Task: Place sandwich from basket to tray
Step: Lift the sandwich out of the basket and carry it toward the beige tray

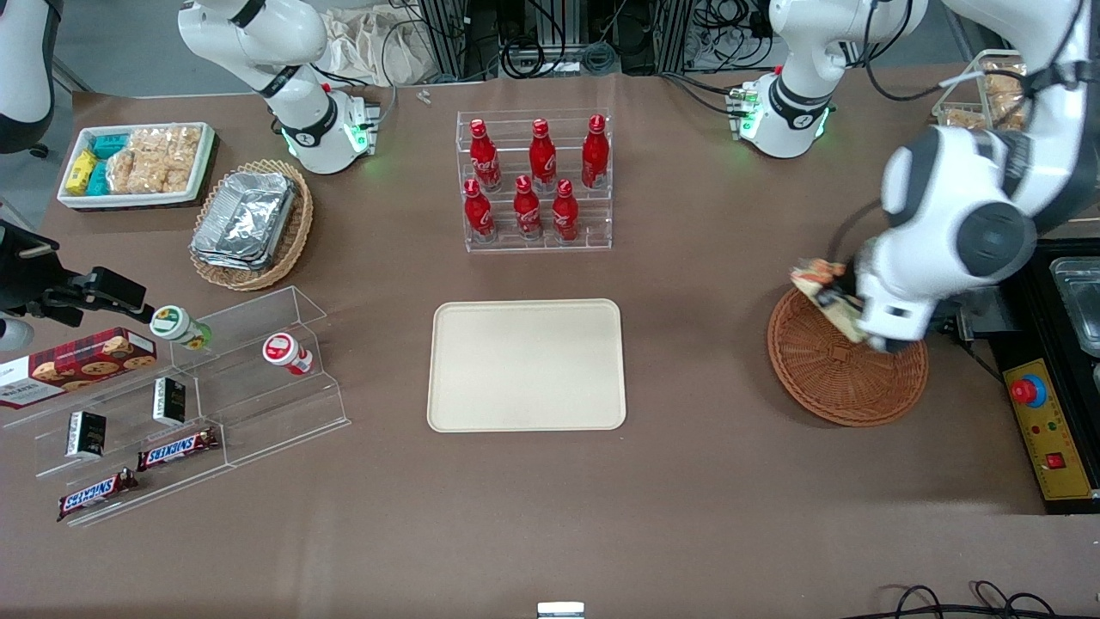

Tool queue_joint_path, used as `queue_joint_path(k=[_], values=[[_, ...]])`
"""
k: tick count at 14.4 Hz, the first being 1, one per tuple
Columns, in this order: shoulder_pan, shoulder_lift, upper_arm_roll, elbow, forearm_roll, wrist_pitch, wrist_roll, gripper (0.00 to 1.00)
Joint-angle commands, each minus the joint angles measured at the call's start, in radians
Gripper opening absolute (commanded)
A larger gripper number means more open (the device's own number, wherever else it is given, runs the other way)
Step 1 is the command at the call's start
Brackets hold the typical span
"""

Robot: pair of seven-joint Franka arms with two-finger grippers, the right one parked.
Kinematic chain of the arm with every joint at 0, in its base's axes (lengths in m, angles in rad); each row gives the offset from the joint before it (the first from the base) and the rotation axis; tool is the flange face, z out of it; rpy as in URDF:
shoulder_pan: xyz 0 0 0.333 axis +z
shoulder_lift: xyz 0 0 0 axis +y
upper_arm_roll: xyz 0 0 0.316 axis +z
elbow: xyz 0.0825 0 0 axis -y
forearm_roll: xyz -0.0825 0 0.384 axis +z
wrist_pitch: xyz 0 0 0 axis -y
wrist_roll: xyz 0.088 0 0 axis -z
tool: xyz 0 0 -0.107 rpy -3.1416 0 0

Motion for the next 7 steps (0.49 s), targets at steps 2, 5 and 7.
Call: queue_joint_path(k=[2, 5, 7], values=[[-0.004, 0.100, -0.215, 0.062, -0.035, 0.020, -0.002, 0.00], [-0.004, 0.161, -0.317, 0.073, -0.037, 0.165, -0.003, 0.00], [-0.045, 0.207, -0.363, 0.065, -0.022, 0.270, -0.076, 0.00]])
